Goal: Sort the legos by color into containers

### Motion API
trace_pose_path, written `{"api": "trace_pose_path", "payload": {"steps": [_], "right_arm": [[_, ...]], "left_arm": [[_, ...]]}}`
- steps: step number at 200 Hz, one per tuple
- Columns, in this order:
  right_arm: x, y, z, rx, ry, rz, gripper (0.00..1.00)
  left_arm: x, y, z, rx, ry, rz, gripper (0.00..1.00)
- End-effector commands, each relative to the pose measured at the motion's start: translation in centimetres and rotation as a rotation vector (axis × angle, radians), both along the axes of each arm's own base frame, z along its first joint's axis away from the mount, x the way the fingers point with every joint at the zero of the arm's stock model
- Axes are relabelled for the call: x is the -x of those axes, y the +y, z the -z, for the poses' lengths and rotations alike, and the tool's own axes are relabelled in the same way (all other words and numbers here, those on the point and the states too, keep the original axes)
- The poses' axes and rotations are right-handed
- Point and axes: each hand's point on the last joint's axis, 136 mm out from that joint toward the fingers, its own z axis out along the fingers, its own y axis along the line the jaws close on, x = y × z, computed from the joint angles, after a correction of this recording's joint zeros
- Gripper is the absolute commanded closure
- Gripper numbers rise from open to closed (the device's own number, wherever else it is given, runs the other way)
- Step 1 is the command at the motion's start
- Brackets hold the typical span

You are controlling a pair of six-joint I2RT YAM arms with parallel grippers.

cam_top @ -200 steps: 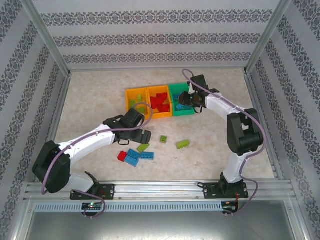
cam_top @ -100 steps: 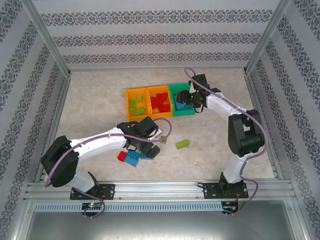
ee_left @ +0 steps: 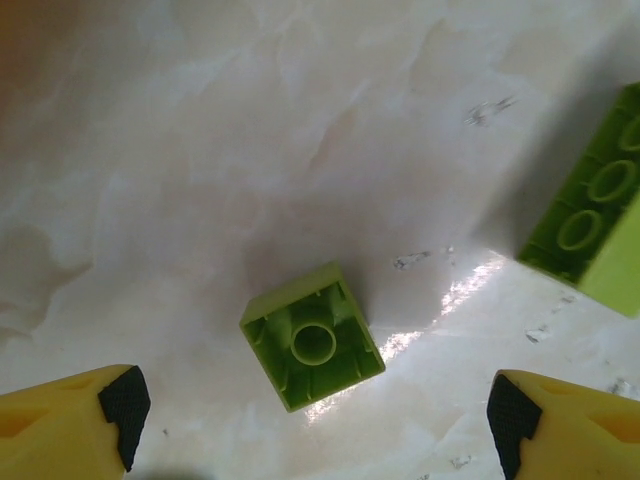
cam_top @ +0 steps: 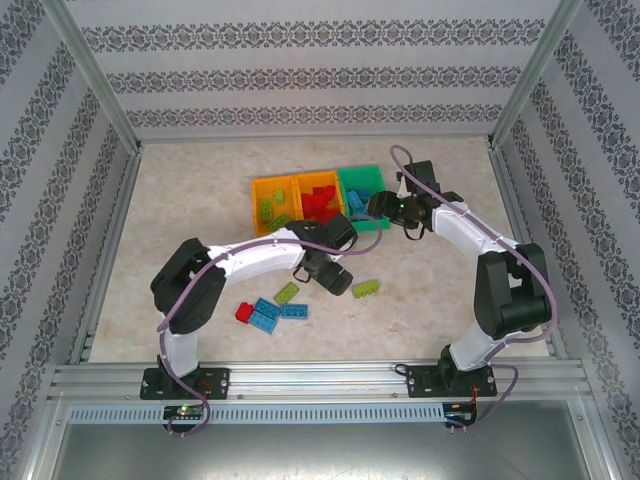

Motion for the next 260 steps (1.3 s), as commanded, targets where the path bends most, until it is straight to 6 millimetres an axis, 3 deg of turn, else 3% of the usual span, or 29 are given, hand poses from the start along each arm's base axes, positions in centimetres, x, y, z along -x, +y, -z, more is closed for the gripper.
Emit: {"api": "trace_pose_path", "payload": {"steps": [1, 47, 109, 140, 166, 189, 202, 223, 260], "right_arm": [[0.5, -0.9, -1.0, 0.006, -0.019, 0.029, 0.32], [1.5, -1.4, -1.3, 0.018, -0.026, 0.030, 0.31], [4.6, -2.4, 0.7, 0.049, 0.023, 0.044, 0.30], [5.8, -2.9, 1.5, 0.065, 0.042, 0.045, 0.29], [6.6, -3.2, 2.1, 0.080, 0.060, 0.049, 0.29], [7.2, -3.4, 2.2, 0.084, 0.063, 0.053, 0.28], [7.5, -3.6, 2.2, 0.091, 0.064, 0.052, 0.28], [8.4, -3.4, 1.9, 0.106, 0.064, 0.020, 0.28], [11.2, -1.7, 2.4, 0.118, 0.078, -0.063, 0.28]], "left_arm": [[1.3, 1.1, 0.4, -0.055, 0.081, -0.121, 0.12], [1.4, 0.9, 2.0, -0.074, 0.115, -0.166, 0.18], [0.0, 0.0, 3.2, -0.072, 0.092, -0.184, 0.33], [-0.7, -0.2, 3.0, -0.067, 0.064, -0.189, 0.34], [-0.9, -0.4, 3.0, -0.057, 0.068, -0.191, 0.47], [-1.2, 0.2, 2.9, -0.072, 0.055, -0.201, 0.65], [-1.4, 1.0, 2.3, -0.085, 0.034, -0.207, 0.72], [-1.7, 2.7, 0.6, -0.095, -0.006, -0.227, 0.73], [-4.4, 7.2, -4.6, -0.096, -0.144, -0.341, 0.73]]}}
